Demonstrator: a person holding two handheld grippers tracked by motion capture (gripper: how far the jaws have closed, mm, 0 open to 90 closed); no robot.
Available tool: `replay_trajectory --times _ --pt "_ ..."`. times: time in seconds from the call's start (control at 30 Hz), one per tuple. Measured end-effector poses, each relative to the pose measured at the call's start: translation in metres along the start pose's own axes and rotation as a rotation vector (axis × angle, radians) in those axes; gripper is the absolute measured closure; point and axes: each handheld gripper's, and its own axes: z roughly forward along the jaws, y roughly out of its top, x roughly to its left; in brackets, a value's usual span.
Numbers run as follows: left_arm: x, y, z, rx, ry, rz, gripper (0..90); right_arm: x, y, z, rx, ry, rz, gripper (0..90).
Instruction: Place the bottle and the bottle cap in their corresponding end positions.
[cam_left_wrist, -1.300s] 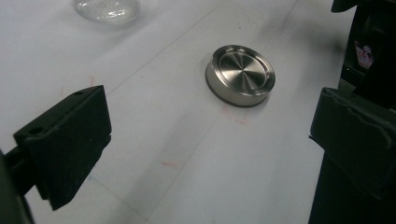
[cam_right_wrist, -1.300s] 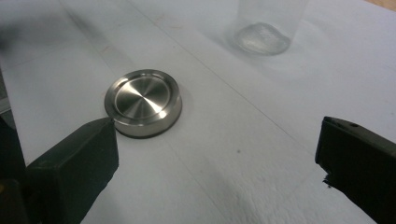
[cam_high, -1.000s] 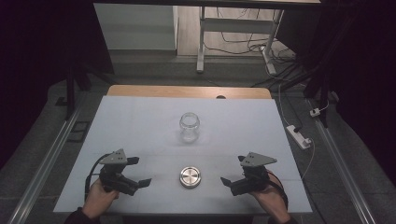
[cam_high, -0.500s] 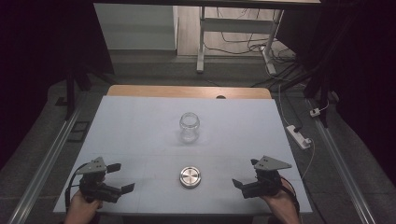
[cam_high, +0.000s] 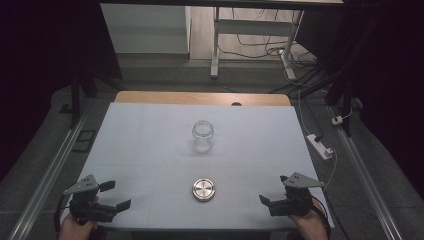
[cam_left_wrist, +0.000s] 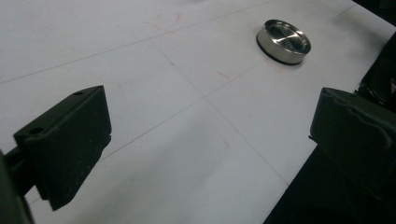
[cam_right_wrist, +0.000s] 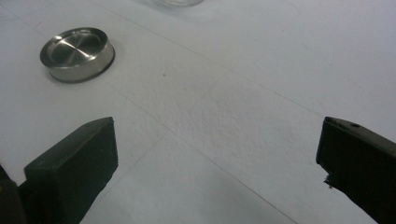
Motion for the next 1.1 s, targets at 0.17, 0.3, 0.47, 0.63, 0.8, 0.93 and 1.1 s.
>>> replay_trajectory --times 0.17,0.3,0.47,0.63,0.8,0.93,1.1 --pt "0.004 -0.005 -0.004 0.010 0.032 -0.015 0.0 -0.005 -0.008 -0.004 0.003 -0.020 0.027 0.0" --pt "0.006 -0.009 -0.007 0.012 0.052 -0.025 0.0 -0.009 -0.015 -0.008 0.007 -0.034 0.056 0.0" --pt "0.009 -0.013 -0.009 0.022 0.073 -0.036 0.0 -0.012 -0.021 -0.011 0.014 -0.045 0.074 0.0" --pt "0.009 -0.016 -0.009 0.050 0.092 -0.032 0.0 -0.014 -0.027 -0.013 0.034 -0.056 0.083 0.0" --pt "0.009 -0.018 -0.011 0.055 0.101 -0.037 0.0 -0.015 -0.029 -0.016 0.035 -0.062 0.097 0.0" --pt "0.009 -0.020 -0.013 0.070 0.115 -0.036 0.0 -0.016 -0.030 -0.017 0.041 -0.066 0.109 0.0" --pt "0.009 -0.021 -0.013 0.095 0.122 -0.034 0.0 -0.016 -0.031 -0.017 0.054 -0.069 0.116 0.0"
